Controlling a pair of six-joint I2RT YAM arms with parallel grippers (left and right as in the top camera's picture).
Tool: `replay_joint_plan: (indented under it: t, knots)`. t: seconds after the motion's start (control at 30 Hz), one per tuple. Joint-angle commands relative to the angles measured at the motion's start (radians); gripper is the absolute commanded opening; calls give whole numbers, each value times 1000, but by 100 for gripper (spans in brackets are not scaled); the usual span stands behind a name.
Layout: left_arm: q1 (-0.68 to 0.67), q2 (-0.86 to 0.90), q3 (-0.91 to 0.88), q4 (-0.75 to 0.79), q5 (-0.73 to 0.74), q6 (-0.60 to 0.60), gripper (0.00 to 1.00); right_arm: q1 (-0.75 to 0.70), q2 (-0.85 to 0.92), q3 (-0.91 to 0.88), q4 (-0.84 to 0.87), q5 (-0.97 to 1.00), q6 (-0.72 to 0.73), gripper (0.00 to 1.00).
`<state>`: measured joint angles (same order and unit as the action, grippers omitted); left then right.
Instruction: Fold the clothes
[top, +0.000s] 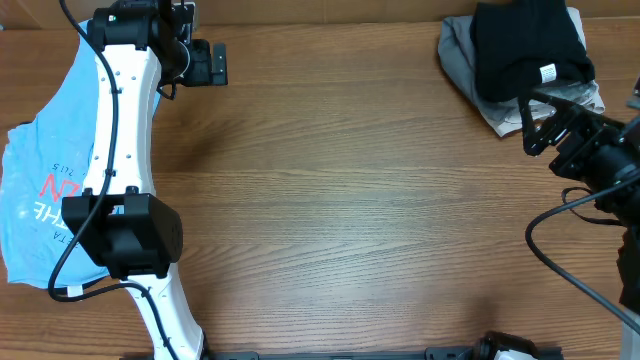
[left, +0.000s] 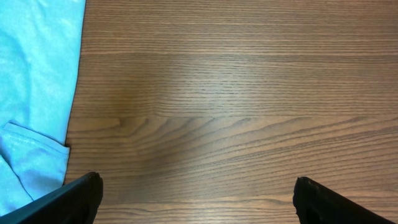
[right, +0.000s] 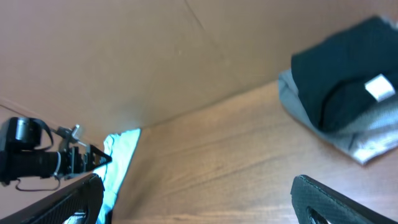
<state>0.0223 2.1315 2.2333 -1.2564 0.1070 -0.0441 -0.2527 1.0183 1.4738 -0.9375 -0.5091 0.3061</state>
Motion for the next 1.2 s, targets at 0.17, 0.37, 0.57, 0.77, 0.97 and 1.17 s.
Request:
replay_joint_plan:
  t: [0.17, 0.37, 0.57, 0.77, 0.97, 1.17]
  knots:
    - [10, -11, 0, 0, -6, 22, 100, 6, 31, 11, -62, 8, -11, 100]
    - [10, -11, 0, 0, -6, 22, 100, 13, -16, -27, 44, 82, -12, 100]
    - [10, -11, 0, 0, -6, 22, 100, 45, -173, -238, 241, 194, -11, 100]
    - [10, -11, 0, 0, -6, 22, 100, 55, -380, -649, 578, 185, -11, 100]
    - [10, -11, 0, 0, -6, 22, 100, 110, -587, -1071, 921, 181, -12, 100]
    - [10, -11, 0, 0, -6, 22, 100, 166, -798, -1351, 1089, 240, -52, 100]
